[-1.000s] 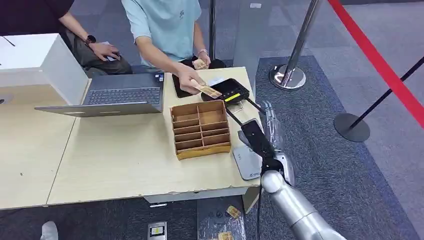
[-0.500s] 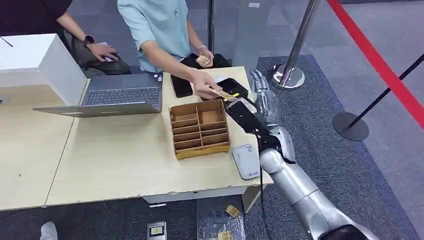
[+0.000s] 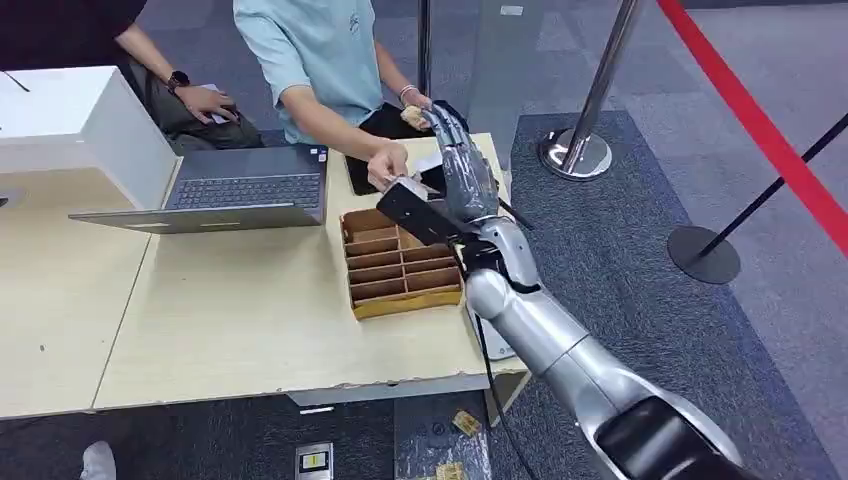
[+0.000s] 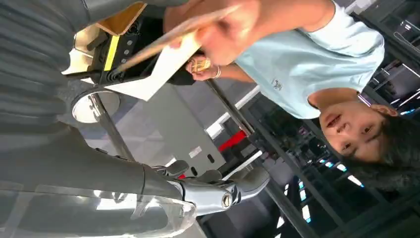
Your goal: Pass the card to the sensor for recognition and then transmit it.
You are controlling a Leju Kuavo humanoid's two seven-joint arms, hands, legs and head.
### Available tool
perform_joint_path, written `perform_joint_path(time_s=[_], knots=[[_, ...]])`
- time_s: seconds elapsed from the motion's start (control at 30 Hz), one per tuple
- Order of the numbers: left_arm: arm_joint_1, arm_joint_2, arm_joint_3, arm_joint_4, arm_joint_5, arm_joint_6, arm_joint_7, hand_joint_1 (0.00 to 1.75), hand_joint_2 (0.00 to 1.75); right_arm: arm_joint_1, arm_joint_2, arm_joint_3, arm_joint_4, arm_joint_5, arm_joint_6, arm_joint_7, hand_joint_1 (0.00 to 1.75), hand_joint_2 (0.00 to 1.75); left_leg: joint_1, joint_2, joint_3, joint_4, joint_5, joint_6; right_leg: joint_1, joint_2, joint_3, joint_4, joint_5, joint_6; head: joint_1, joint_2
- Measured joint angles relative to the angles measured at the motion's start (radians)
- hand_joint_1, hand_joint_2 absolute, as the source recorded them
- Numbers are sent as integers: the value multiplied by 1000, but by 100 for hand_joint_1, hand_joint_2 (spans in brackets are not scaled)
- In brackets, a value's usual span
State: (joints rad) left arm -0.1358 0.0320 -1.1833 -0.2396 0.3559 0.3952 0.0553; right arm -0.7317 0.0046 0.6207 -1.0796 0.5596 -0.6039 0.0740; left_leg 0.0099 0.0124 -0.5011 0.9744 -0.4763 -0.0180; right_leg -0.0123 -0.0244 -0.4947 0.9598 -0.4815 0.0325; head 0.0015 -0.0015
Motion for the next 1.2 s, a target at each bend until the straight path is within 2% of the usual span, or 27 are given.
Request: perform_joint_path(time_s=[0.47, 0.5, 0.53, 0.57, 0.63, 0.67, 0.7, 1.2], knots=[[-7, -2, -16, 0, -19, -15, 4, 0, 175, -50, 50, 55, 43, 33, 6, -6, 2, 175, 0, 0, 0, 0, 0, 0, 0, 0, 0, 0, 0, 0, 0, 0], [-8, -2, -16, 0, -19, -16, 4, 0, 175, -50, 53, 58, 44, 33, 6, -7, 17, 175, 0, 0, 0, 0, 0, 0, 0, 0, 0, 0, 0, 0, 0, 0], [-7, -3, -16, 0, -18, -16, 4, 0, 175, -47, 57, 61, 47, 34, 5, -9, 63, 175, 0, 0, 0, 0, 0, 0, 0, 0, 0, 0, 0, 0, 0, 0], [-6, -3, -16, 0, -18, -16, 3, 0, 175, -43, 61, 65, 50, 34, 3, -10, 134, 175, 0, 0, 0, 0, 0, 0, 0, 0, 0, 0, 0, 0, 0, 0], [-5, -5, -16, 0, -16, -16, 2, 0, 175, -35, 64, 73, 56, 34, -1, -12, 140, 175, 0, 0, 0, 0, 0, 0, 0, 0, 0, 0, 0, 0, 0, 0], [-4, -5, -16, 0, -16, -15, 2, 0, 175, -34, 65, 78, 60, 34, -2, -13, 152, 175, 0, 0, 0, 0, 0, 0, 0, 0, 0, 0, 0, 0, 0, 0], [-3, -5, -16, 0, -16, -15, 2, 0, 175, -33, 66, 80, 63, 34, -2, -14, 175, 175, 0, 0, 0, 0, 0, 0, 0, 0, 0, 0, 0, 0, 0, 0], [-1, -8, -16, 0, -14, -15, -2, 0, 175, -20, 63, 100, 82, 24, -1, -21, 175, 175, 0, 0, 0, 0, 0, 0, 0, 0, 0, 0, 0, 0, 0, 0]])
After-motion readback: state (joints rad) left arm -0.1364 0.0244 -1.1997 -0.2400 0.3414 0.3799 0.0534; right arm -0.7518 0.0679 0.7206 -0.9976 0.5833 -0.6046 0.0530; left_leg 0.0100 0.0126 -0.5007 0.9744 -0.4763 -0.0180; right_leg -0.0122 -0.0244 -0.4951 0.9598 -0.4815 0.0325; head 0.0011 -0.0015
